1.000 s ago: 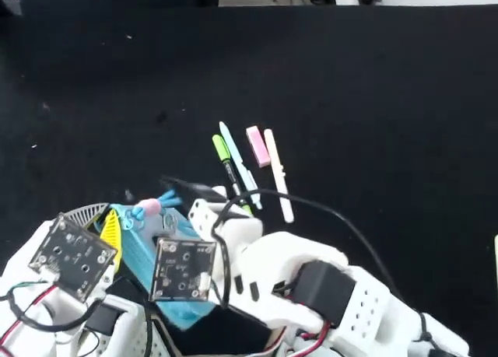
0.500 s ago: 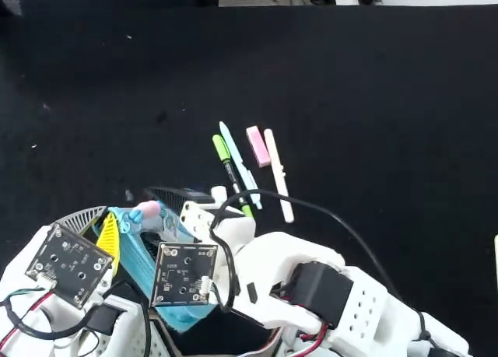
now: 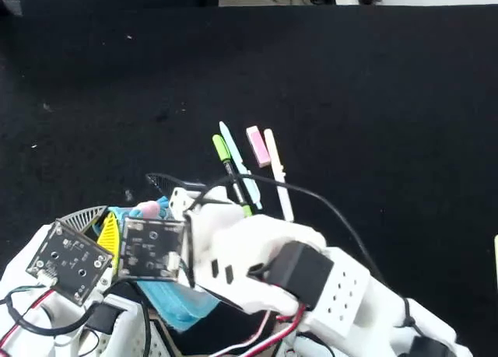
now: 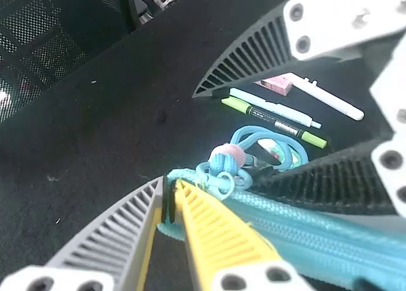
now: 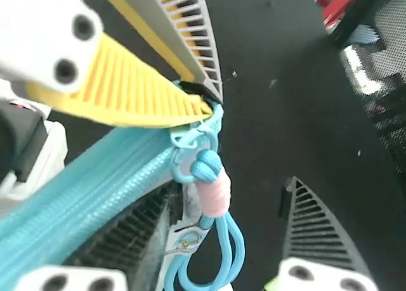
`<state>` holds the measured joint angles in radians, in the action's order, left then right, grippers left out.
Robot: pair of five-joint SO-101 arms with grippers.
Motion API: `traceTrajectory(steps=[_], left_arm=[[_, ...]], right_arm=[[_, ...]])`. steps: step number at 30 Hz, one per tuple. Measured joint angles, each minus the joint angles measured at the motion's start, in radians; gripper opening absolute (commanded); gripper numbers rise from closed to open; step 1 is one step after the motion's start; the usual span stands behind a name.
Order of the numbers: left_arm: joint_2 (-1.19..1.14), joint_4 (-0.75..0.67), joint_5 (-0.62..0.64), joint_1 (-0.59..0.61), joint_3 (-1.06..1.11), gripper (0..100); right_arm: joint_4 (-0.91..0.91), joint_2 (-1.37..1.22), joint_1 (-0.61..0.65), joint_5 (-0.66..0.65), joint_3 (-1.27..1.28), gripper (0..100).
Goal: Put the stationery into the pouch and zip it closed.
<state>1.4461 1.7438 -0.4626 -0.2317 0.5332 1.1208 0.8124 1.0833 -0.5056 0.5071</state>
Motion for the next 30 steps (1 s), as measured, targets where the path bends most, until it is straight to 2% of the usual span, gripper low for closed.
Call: traceTrajectory(steps=[2,8,13,19,22,24,28,30], left_arm=[[0.0,0.0,0.0,0.0,0.0,3],[0.0,0.0,0.0,0.0,0.0,3],[0.0,0.002,0.0,0.0,0.002,3],[0.0,0.002,0.0,0.0,0.002,3],[0.0,0.002,0.0,0.0,0.002,3],[0.0,0.002,0.0,0.0,0.002,3],[0.0,0.0,0.0,0.0,0.002,3],[0.0,0.0,0.0,0.0,0.002,3]], right_arm=[[0.048,-0.023,0.0,0.0,-0.046,24.9],[0.077,-0.043,0.0,-0.064,-0.071,1.7],[0.077,-0.032,-0.002,-0.129,-0.071,1.1],[0.097,-0.006,-0.002,-0.132,-0.071,1.1],[0.138,0.08,0.006,-0.091,-0.064,1.8],[0.138,0.126,0.011,-0.055,-0.057,7.3],[0.138,0.123,0.011,-0.003,-0.041,30.7],[0.138,0.084,0.006,0.018,-0.04,35.5]])
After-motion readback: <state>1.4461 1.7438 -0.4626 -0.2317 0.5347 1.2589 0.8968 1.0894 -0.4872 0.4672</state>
